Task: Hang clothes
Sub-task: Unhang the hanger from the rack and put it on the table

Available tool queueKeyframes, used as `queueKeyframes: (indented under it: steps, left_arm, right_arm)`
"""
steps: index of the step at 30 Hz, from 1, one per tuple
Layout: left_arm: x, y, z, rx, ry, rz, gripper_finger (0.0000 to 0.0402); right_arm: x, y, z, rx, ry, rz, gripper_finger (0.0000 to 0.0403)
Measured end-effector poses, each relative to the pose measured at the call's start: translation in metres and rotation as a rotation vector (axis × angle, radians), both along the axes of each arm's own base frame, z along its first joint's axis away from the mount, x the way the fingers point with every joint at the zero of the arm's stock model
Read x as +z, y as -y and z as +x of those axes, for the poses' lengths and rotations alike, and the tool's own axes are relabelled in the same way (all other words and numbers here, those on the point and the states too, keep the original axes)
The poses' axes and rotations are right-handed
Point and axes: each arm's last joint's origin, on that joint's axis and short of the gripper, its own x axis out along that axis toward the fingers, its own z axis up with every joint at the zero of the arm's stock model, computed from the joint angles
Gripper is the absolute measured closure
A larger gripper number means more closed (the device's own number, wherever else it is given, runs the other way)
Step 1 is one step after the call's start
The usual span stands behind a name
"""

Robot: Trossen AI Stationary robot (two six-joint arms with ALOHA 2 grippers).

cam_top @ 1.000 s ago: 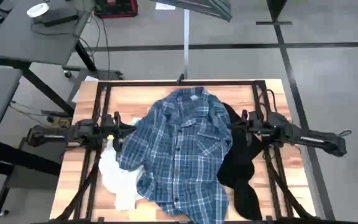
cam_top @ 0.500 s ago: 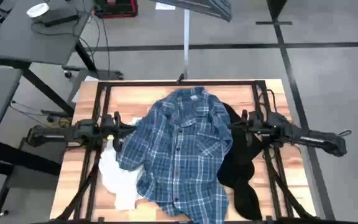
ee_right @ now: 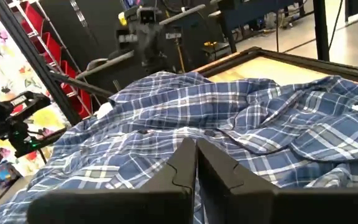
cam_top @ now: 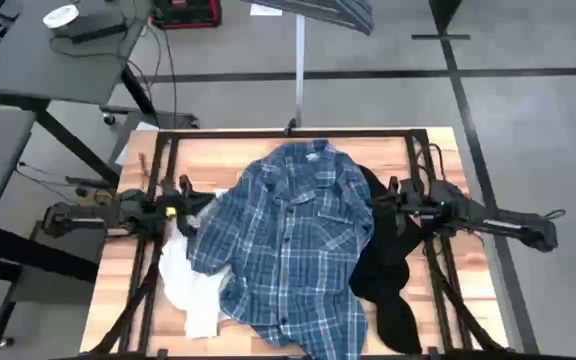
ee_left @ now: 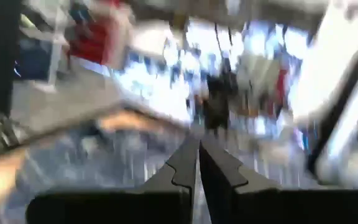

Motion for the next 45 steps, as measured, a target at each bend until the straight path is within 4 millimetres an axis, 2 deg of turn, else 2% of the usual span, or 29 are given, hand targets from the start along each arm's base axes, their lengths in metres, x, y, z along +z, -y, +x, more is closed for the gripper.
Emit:
queueKeyframes:
  steps: [3, 6, 9, 12, 17, 22, 28, 33, 41, 45]
  left_arm:
    - [0.018, -0.005, -0.007, 0.136, 0.086, -0.111, 0.0398]
    - [0.042, -0.009, -0.013, 0.23, 0.115, -0.098, 0.0398]
    - [0.06, -0.014, -0.009, 0.33, 0.008, -0.011, 0.0398]
    - [0.082, -0.023, -0.003, 0.468, -0.061, -0.03, 0.0398]
    - [0.114, -0.045, 0.016, 0.59, -0.296, -0.028, 0.0398]
    - [0.158, -0.078, 0.037, 0.661, -0.439, 0.028, 0.0398]
    - [0.213, -0.124, 0.053, 0.651, -0.434, 0.09, 0.0398]
    - [0.248, -0.16, 0.064, 0.731, -0.527, 0.216, 0.0398]
    - [0.282, -0.217, 0.077, 0.822, -0.494, 0.154, 0.0398]
    - [0.283, -0.246, 0.083, 0.775, -0.524, 0.121, 0.0398]
  right_arm:
    - [0.0, 0.0, 0.0, 0.0, 0.0, 0.0, 0.04]
    - [0.0, 0.0, 0.0, 0.0, 0.0, 0.0, 0.04]
    - [0.0, 0.0, 0.0, 0.0, 0.0, 0.0, 0.04]
    - [0.0, 0.001, 0.0, -0.011, -0.003, 0.0, 0.04]
    - [-0.001, 0.003, -0.001, -0.036, -0.007, 0.0, 0.04]
    - [-0.001, 0.005, -0.001, -0.053, -0.006, 0.0, 0.04]
    - [-0.001, 0.006, -0.001, -0.065, -0.006, 0.0, 0.04]
    - [0.003, 0.007, -0.002, -0.08, 0.027, -0.014, 0.04]
    - [0.042, 0.011, -0.01, -0.118, 0.452, 0.106, 0.04]
    - [0.059, 0.013, -0.016, -0.145, 0.576, 0.235, 0.04]
